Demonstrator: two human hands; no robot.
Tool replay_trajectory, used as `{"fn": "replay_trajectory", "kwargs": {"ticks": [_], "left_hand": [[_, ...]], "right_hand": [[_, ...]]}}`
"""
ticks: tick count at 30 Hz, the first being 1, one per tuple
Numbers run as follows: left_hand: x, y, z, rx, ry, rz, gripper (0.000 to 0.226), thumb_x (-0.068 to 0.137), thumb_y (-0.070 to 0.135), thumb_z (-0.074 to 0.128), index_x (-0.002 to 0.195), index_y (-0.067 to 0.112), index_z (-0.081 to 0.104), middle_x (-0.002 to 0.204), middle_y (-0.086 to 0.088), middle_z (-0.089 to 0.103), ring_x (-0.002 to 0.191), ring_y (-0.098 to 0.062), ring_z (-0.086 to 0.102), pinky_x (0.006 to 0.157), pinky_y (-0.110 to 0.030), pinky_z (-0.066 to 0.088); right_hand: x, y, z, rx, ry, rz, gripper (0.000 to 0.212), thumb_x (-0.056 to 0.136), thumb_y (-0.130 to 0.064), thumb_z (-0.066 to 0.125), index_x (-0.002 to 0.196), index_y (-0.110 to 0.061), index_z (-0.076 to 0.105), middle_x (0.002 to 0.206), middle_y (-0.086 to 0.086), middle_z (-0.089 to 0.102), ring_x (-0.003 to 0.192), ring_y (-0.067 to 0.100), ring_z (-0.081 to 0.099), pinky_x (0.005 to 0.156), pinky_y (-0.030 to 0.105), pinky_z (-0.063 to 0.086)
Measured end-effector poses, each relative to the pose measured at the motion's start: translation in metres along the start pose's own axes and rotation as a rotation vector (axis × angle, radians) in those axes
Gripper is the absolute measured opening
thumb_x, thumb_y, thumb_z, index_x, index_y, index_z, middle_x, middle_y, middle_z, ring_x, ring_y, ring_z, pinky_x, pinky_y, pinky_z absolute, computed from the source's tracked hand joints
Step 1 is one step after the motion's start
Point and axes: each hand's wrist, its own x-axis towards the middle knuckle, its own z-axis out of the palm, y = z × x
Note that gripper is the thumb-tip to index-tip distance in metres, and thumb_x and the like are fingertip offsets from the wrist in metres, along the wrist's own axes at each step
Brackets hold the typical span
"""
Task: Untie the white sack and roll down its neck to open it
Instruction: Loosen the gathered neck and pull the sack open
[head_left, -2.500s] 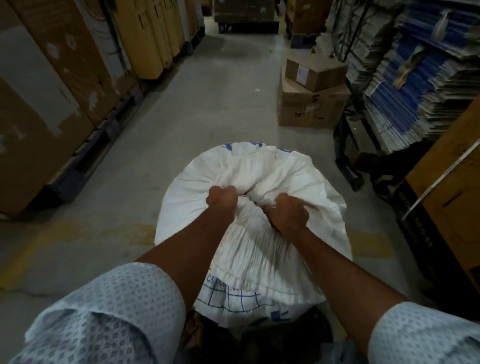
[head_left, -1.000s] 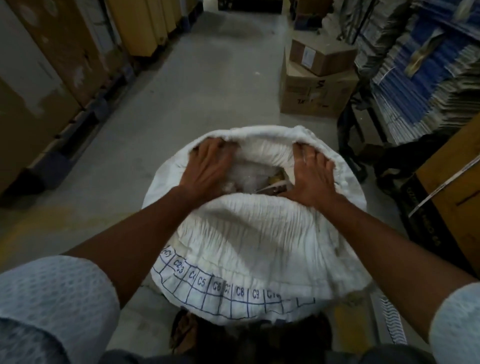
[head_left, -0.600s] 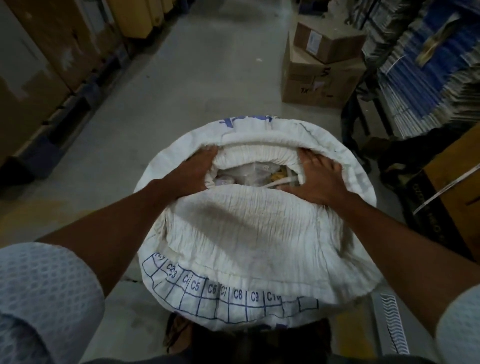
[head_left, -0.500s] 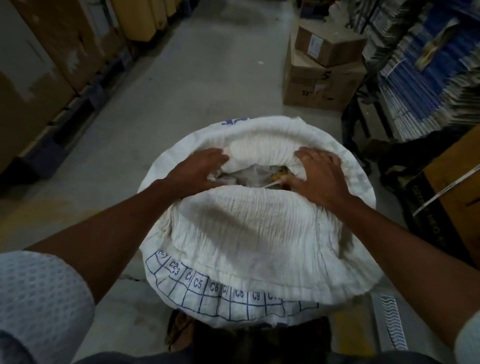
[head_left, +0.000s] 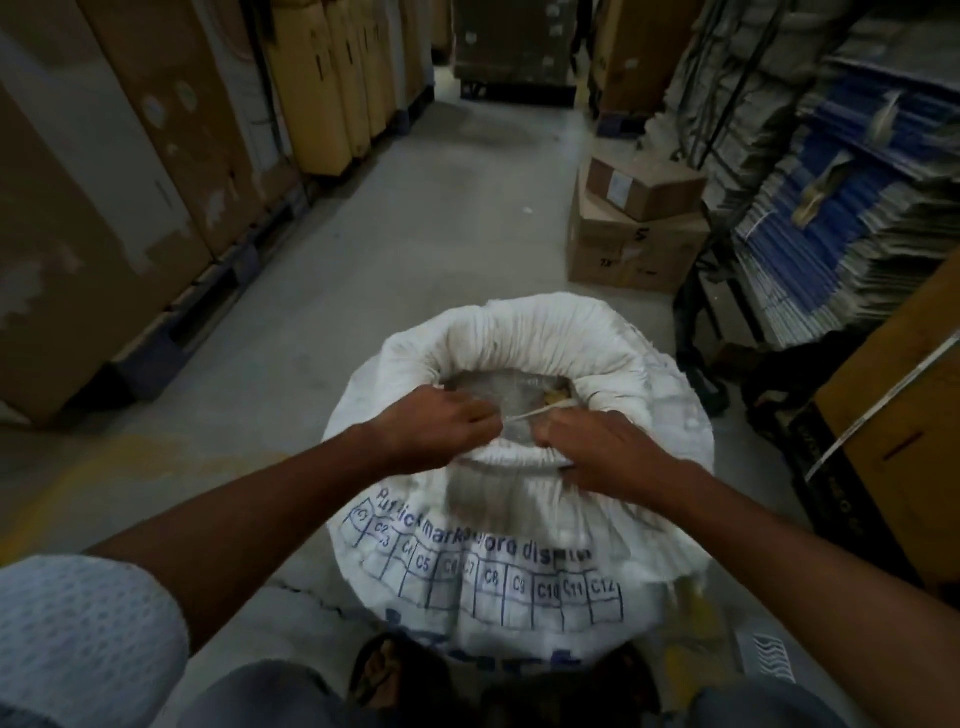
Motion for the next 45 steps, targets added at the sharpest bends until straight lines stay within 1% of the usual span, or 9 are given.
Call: {"fn": "replay_trajectory", "kwargs": {"ticks": [5,8,11,13,16,20,26,36,45], "left_hand": [[-0.023,0.014,-0.001,0.087,0.205,0.021,0.011,0.093,0.002,0.055,0.092,0.011,0.061,0.082,-0.008,0.056,0.067,-0.023,0.049,0.045,-0.035,0.041],[-0.035,0.020,0.014,-0.091,-0.029,0.026,0.014,0.091,0.027,0.059,0.095,0.014,0.053,0.094,-0.008,0.055,0.076,-0.022,0.048,0.054,-0.039,0.048],[-0.041,0.029,0.023,-0.251,-0.343,-0.041,0.055,0.090,0.071,0.044,0.091,0.019,0.062,0.122,-0.007,0.055,0.097,-0.022,0.054,0.069,-0.037,0.052],[-0.036,0.031,0.033,-0.259,-0.400,-0.084,0.052,0.097,0.062,0.038,0.087,0.021,0.069,0.137,-0.011,0.054,0.117,-0.026,0.056,0.079,-0.040,0.056],[-0.016,0.028,0.037,-0.269,-0.542,-0.177,0.029,0.088,0.045,0.056,0.107,0.023,0.057,0.119,-0.009,0.063,0.110,-0.032,0.061,0.080,-0.040,0.055],[0.012,0.024,0.038,0.027,-0.690,-0.129,0.082,0.078,0.063,0.065,0.139,0.016,0.035,0.113,-0.008,0.069,0.105,-0.028,0.065,0.099,-0.041,0.035],[0.007,0.009,0.043,-0.006,-0.735,-0.077,0.073,0.071,0.083,0.056,0.102,0.018,0.063,0.099,-0.005,0.072,0.091,-0.028,0.068,0.073,-0.037,0.056],[-0.061,-0.016,0.009,-0.079,-0.027,-0.305,0.066,0.087,0.079,0.039,0.089,0.020,0.067,0.093,-0.005,0.075,0.078,-0.026,0.071,0.065,-0.036,0.053],[-0.050,-0.001,0.008,-0.106,0.072,-0.251,0.041,0.098,0.051,0.050,0.080,0.016,0.062,0.080,-0.005,0.061,0.074,-0.026,0.058,0.059,-0.037,0.048]], "right_hand": [[-0.023,-0.025,0.004,-0.222,0.356,-0.141,0.017,0.082,-0.013,0.051,0.097,-0.018,0.059,0.085,0.007,0.063,0.069,0.023,0.060,0.043,0.030,0.039],[-0.029,-0.027,0.024,-0.177,0.095,-0.131,0.021,0.079,-0.026,0.067,0.097,-0.023,0.058,0.088,0.002,0.062,0.074,0.019,0.059,0.056,0.030,0.041],[-0.028,-0.031,0.032,-0.114,-0.150,-0.119,0.047,0.093,-0.067,0.036,0.088,-0.029,0.063,0.080,-0.006,0.059,0.073,0.014,0.054,0.075,0.034,0.037],[-0.021,-0.032,0.028,-0.011,-0.165,-0.011,0.060,0.099,-0.063,0.026,0.074,-0.022,0.062,0.068,-0.004,0.056,0.064,0.015,0.052,0.073,0.033,0.039],[-0.003,-0.023,0.019,0.028,-0.226,0.048,0.039,0.098,-0.052,0.047,0.096,-0.019,0.065,0.092,0.000,0.061,0.086,0.019,0.062,0.075,0.033,0.046],[0.020,-0.004,0.022,-0.268,-0.350,-0.023,0.067,0.082,-0.068,0.057,0.128,-0.020,0.054,0.128,0.003,0.057,0.123,0.024,0.051,0.107,0.043,0.032],[0.010,0.024,0.025,-0.247,-0.347,-0.135,0.083,0.074,-0.091,0.035,0.116,-0.024,0.063,0.114,0.003,0.070,0.110,0.026,0.060,0.101,0.040,0.044],[-0.060,0.042,0.004,-0.215,0.382,0.044,0.070,0.079,-0.082,0.045,0.081,-0.014,0.062,0.063,0.004,0.064,0.055,0.024,0.062,0.051,0.029,0.047],[-0.054,0.026,0.020,-0.074,0.277,0.013,0.064,0.087,-0.076,0.043,0.092,-0.018,0.069,0.081,-0.001,0.067,0.070,0.018,0.061,0.067,0.032,0.049]]}}
